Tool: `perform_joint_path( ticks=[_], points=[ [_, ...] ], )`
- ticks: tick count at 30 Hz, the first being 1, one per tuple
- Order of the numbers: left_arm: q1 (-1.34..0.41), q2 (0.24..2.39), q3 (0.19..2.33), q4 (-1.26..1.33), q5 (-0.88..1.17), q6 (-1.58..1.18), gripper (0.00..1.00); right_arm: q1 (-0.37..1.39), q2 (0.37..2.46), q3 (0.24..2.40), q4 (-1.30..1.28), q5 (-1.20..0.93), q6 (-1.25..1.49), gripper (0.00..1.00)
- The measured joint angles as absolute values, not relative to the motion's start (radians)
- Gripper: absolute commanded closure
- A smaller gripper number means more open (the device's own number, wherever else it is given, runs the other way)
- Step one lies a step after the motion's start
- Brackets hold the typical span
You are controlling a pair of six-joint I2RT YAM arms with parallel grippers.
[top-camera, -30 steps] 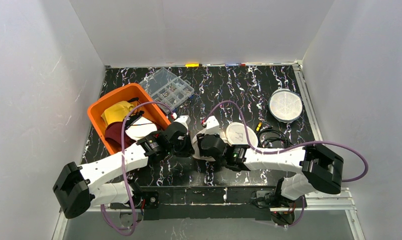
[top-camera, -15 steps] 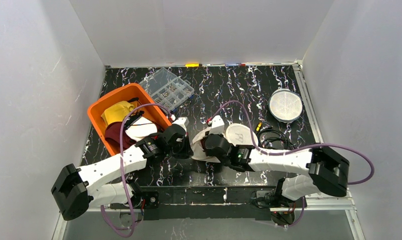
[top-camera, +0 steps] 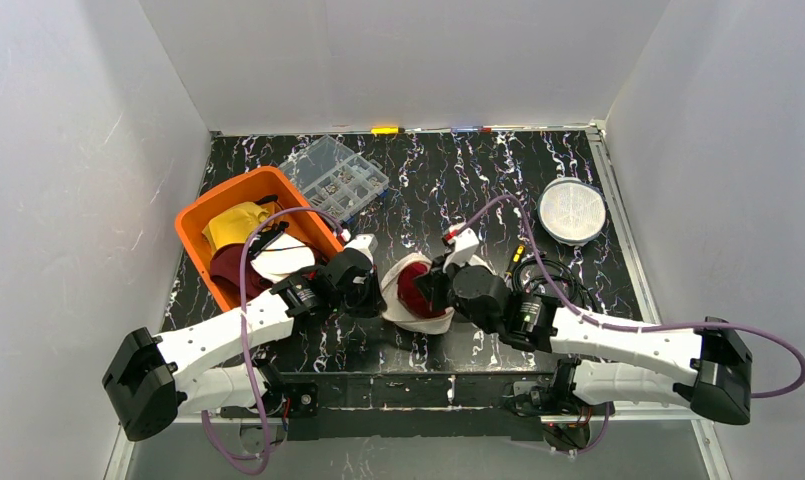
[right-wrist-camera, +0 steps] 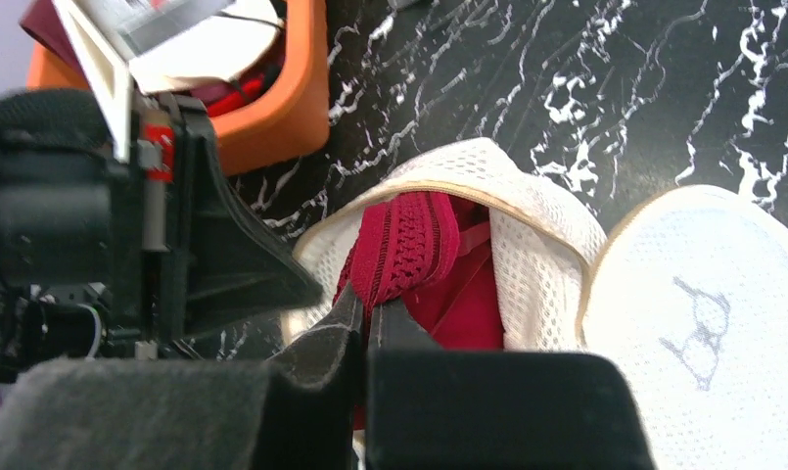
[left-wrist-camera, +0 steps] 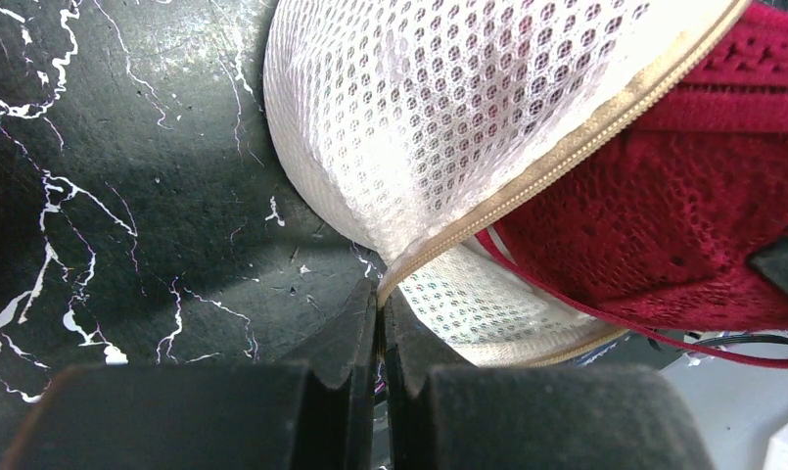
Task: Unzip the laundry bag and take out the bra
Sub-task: Pick up the bra from the laundry bag.
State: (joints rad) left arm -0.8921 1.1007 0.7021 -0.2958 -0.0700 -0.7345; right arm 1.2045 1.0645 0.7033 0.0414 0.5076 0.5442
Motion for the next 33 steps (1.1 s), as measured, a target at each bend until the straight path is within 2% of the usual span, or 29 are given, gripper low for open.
perform_joint_path(
  ticks=[2, 3, 6, 9, 12, 14, 16, 22, 33],
  points=[
    [-0.892, 1.102, 0.702, -0.295, -0.070, -0.736, 1.00, 1.205, 1.037, 0.674, 0.033, 0.503, 0.544, 0.97],
    [-0.892, 1.103, 0.702, -0.294, -0.070, -0.737, 1.00, 1.205, 1.030, 0.657, 0.029, 0.498, 0.545, 0.91],
    [-0.892, 1.110, 0.700, -0.291, -0.069, -0.738, 1.00, 1.205, 1.034, 0.618, 0.009, 0.478, 0.548, 0.61],
    [-0.892, 1.114, 0.698, -0.291, -0.067, -0.738, 1.00, 1.205, 1.042, 0.606, -0.002, 0.448, 0.547, 0.40],
    [-0.892, 1.116, 0.696, -0.291, -0.067, -0.738, 1.00, 1.205, 1.042, 0.606, -0.002, 0.429, 0.544, 0.27],
    [-0.892, 1.116, 0.696, -0.291, -0.067, -0.738, 1.00, 1.204, 1.042, 0.606, -0.002, 0.417, 0.542, 0.15],
    [-0.892, 1.116, 0.696, -0.291, -0.067, -0.738, 1.00, 1.205, 1.047, 0.606, -0.002, 0.404, 0.537, 0.08],
    [-0.892, 1.116, 0.696, -0.291, -0.066, -0.738, 1.00, 1.205, 1.111, 0.636, -0.020, 0.351, 0.520, 0.02],
    [-0.892, 1.111, 0.696, -0.298, -0.064, -0.737, 1.00, 1.205, 1.049, 0.637, -0.029, 0.295, 0.519, 0.02]
  ],
)
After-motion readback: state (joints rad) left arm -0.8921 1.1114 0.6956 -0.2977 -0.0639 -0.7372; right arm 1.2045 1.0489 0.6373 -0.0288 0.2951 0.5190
